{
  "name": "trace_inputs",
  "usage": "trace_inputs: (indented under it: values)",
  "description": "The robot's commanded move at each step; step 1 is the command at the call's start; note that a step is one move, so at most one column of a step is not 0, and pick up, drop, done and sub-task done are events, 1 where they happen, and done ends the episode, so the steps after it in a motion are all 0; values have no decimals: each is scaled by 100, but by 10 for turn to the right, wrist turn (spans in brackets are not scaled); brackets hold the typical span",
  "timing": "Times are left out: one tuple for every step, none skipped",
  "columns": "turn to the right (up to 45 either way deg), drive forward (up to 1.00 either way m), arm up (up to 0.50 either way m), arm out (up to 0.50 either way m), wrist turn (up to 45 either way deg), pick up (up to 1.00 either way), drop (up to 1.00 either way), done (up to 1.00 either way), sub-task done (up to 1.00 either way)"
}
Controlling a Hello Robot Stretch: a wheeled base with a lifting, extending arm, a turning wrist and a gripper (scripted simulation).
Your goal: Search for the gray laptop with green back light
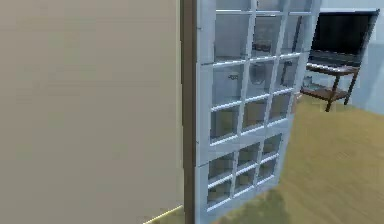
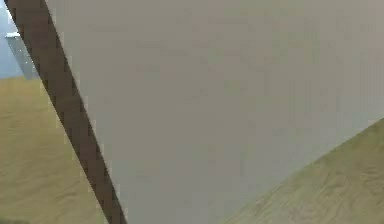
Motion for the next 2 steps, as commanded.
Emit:
trace_inputs:
  values:
    - [-450, 0, 0, 0, 0, 0, 0, 0, 0]
    - [-270, 0, 0, 0, 0, 0, 0, 0, 0]
